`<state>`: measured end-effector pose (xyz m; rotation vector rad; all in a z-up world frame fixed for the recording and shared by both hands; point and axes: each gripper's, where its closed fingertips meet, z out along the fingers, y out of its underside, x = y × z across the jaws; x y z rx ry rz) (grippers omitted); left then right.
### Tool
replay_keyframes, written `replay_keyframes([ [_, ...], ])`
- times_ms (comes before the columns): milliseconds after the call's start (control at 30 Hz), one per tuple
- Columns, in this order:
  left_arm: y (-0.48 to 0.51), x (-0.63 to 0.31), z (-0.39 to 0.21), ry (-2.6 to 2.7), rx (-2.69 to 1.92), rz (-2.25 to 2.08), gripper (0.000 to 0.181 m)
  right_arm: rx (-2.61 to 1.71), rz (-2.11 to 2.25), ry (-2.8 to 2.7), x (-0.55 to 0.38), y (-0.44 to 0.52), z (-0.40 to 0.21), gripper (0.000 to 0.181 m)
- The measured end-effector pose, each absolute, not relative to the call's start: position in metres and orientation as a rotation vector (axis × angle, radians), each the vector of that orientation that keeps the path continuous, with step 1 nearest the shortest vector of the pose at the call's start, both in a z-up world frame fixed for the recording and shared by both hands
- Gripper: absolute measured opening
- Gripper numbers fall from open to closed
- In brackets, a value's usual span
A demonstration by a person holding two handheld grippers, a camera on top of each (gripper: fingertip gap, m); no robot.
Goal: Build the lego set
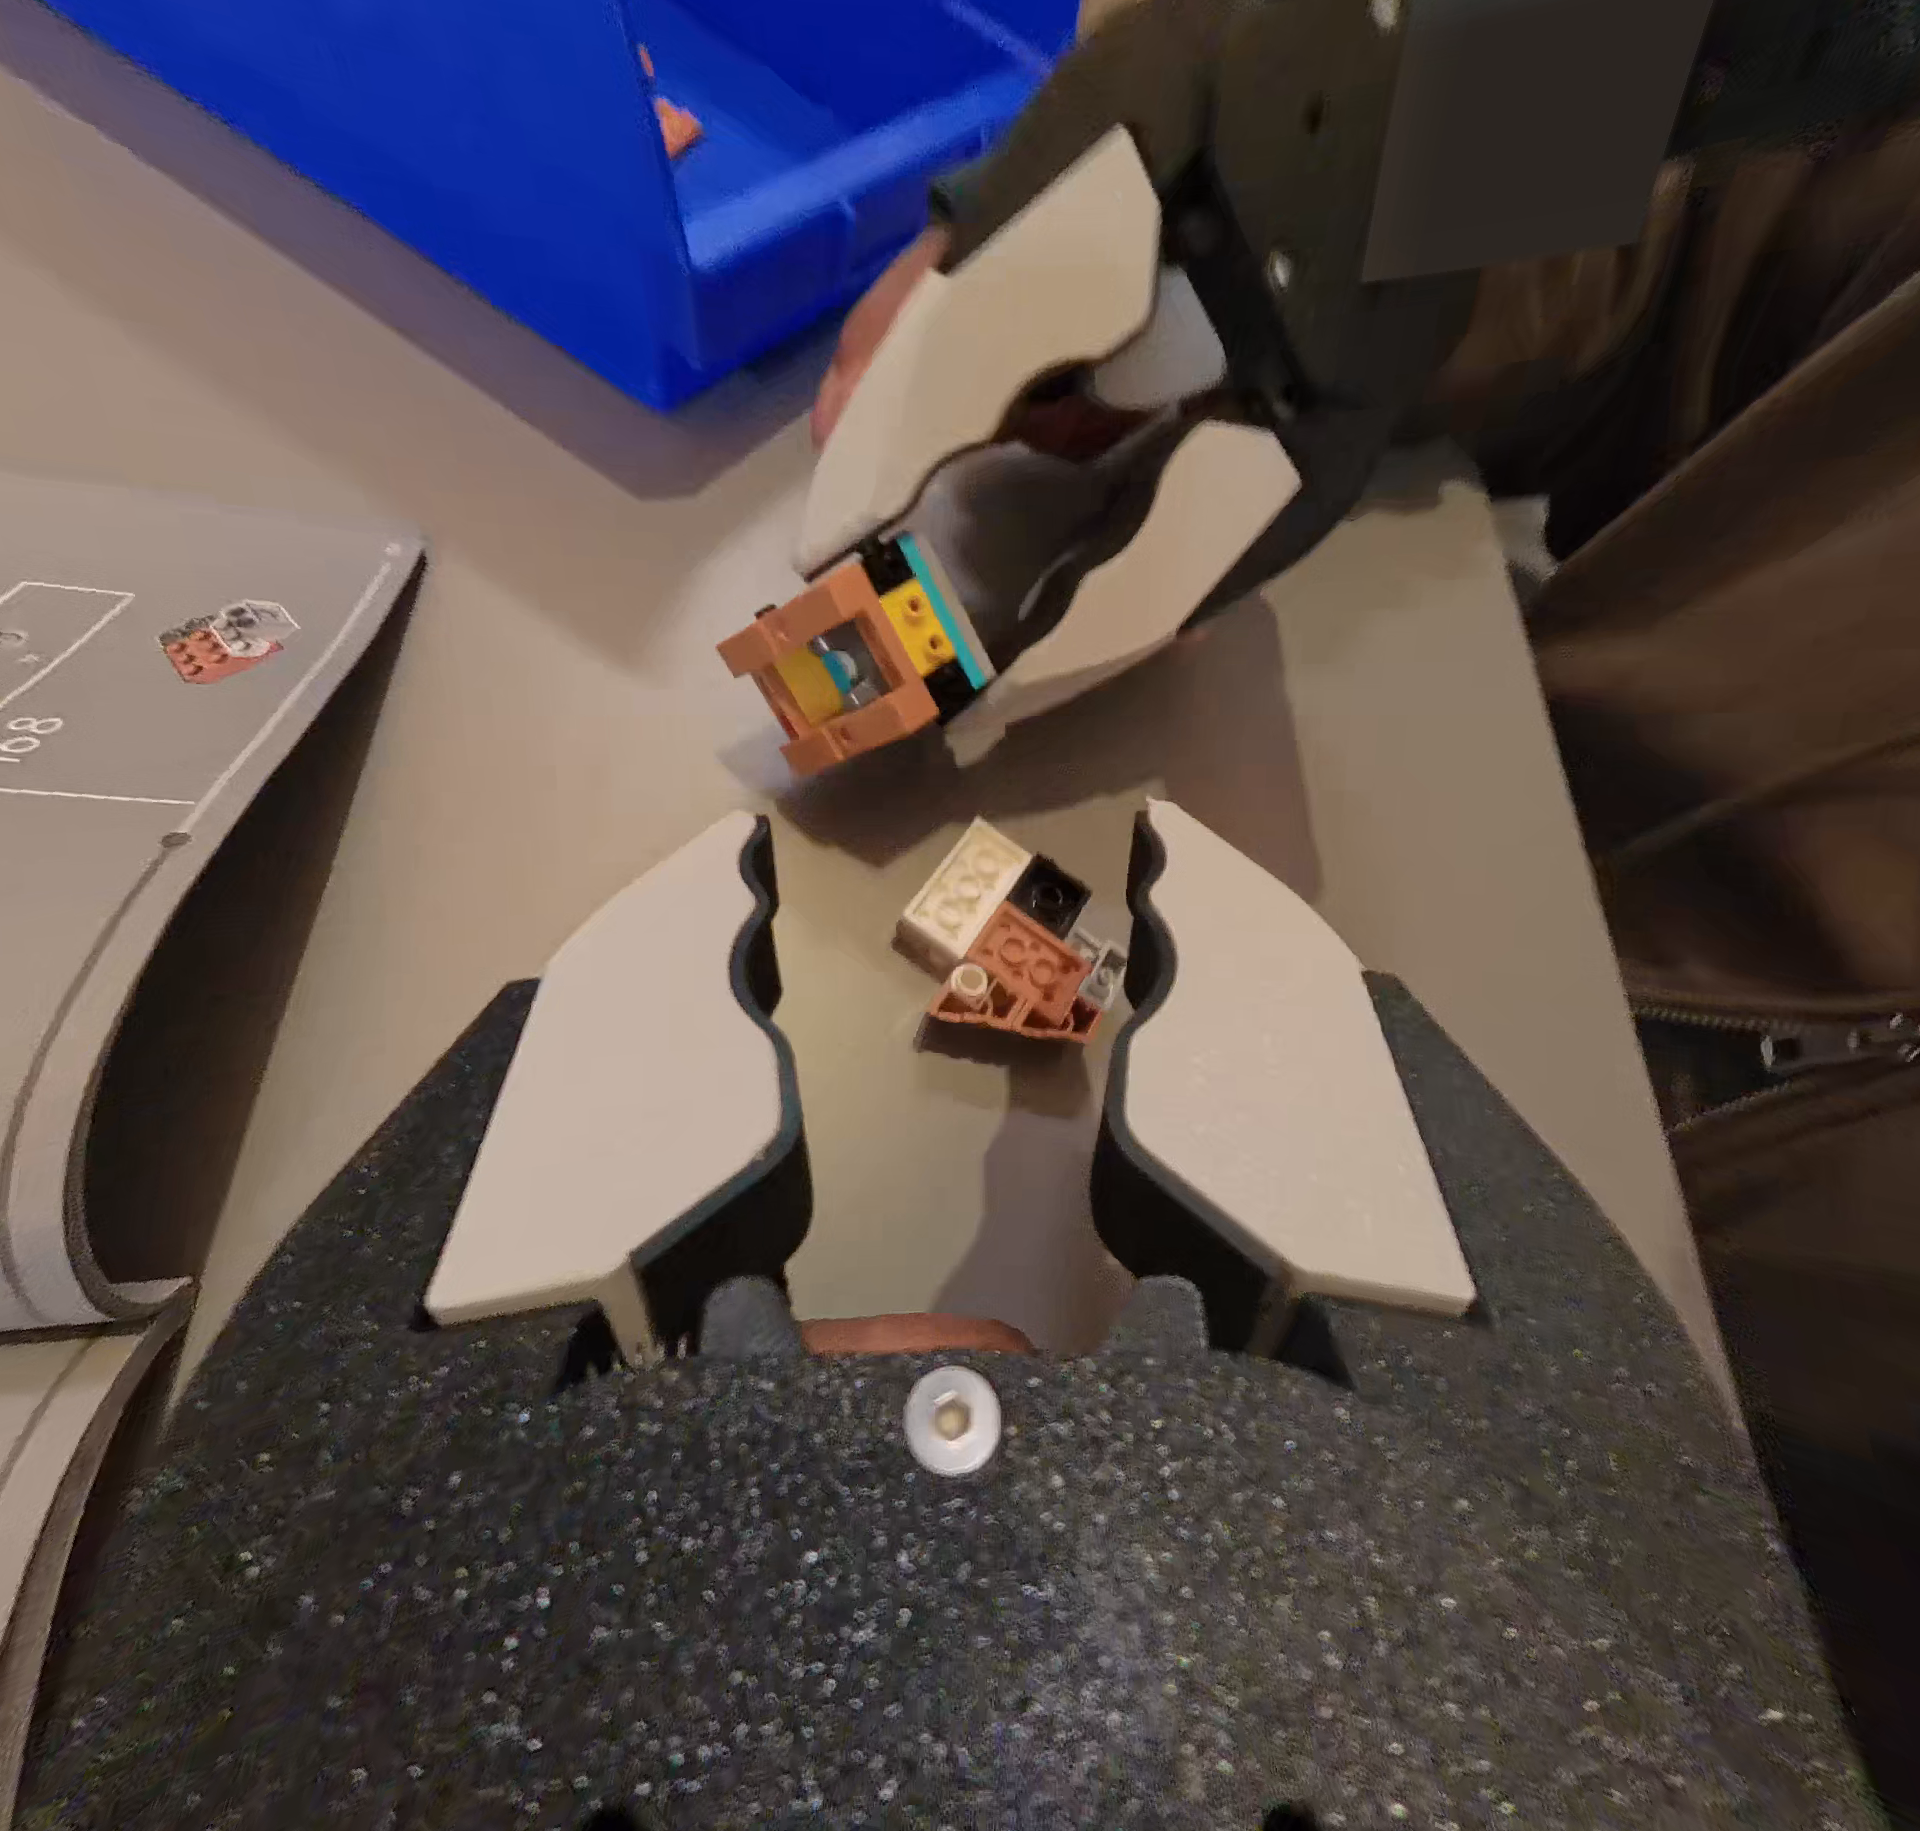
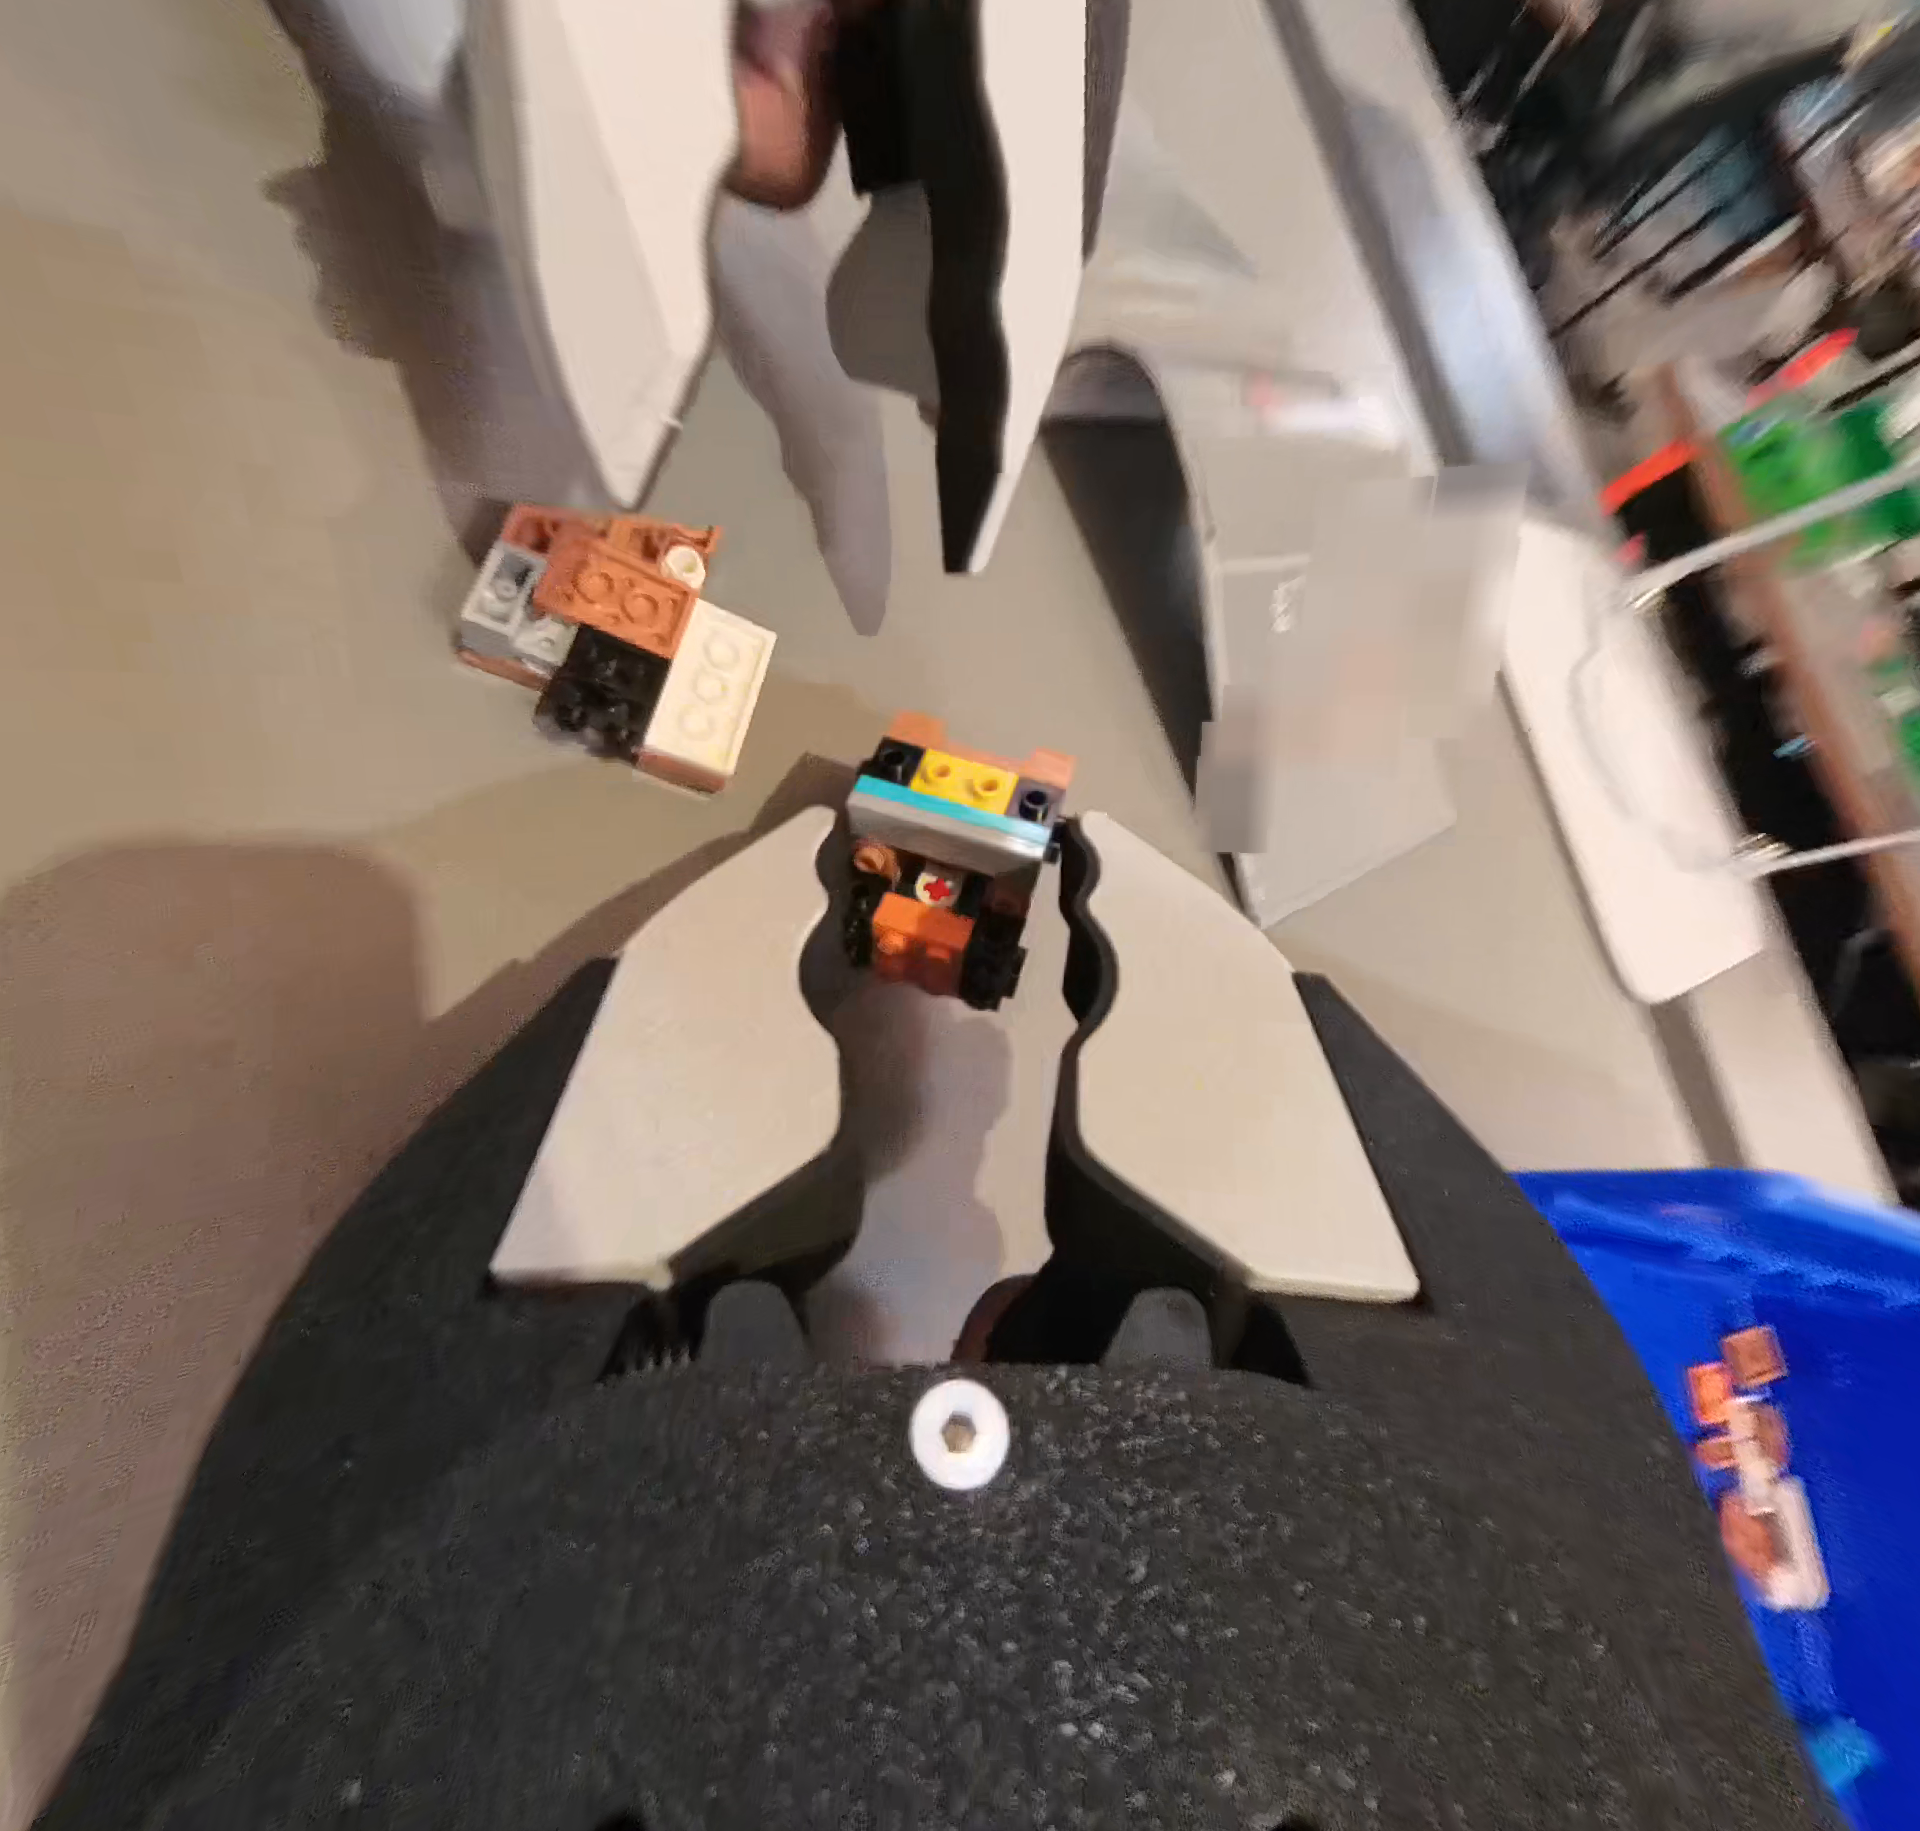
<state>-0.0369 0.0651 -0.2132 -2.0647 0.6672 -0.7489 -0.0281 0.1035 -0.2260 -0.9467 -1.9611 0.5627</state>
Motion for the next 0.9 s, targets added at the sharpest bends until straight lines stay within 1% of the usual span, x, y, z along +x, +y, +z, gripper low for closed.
replay_keyframes([
  [100,0.069,-0.033,-0.203,0.581,-2.016,-0.845,0.065,-0.716,0.528,-1.877,-0.033,0.091,-0.205,0.038],
  [267,0.068,-0.027,-0.2,0.602,-1.981,-0.86,0.07,-0.438,0.472,-1.837,-0.033,0.066,-0.198,0.038],
  [400,0.057,-0.014,-0.197,0.677,-1.938,-0.953,0.072,-0.24,0.456,-1.783,-0.029,0.046,-0.188,0.038],
  [467,0.052,-0.007,-0.201,0.74,-1.926,-0.959,0.068,-0.179,0.45,-1.767,-0.029,0.039,-0.186,0.038],
  [500,0.048,-0.003,-0.202,0.784,-1.912,-0.962,0.058,-0.156,0.446,-1.766,-0.029,0.036,-0.186,0.038],
  [533,0.045,0.0,-0.202,0.827,-1.897,-0.962,0.047,-0.14,0.439,-1.769,-0.03,0.034,-0.188,0.038],
  [600,0.043,0.0,-0.203,0.868,-1.877,-0.931,0.043,-0.126,0.44,-1.772,-0.03,0.032,-0.191,0.038],
  [633,0.042,-0.001,-0.201,0.88,-1.861,-0.923,0.041,-0.14,0.446,-1.775,-0.031,0.033,-0.192,0.039],
  [733,0.043,-0.006,-0.199,0.906,-1.819,-0.862,0.041,-0.226,0.54,-1.791,-0.031,0.036,-0.191,0.053],
  [900,0.038,-0.001,-0.199,1.003,-1.742,-0.813,0.041,-0.358,0.76,-1.803,-0.027,0.036,-0.182,0.06],
])
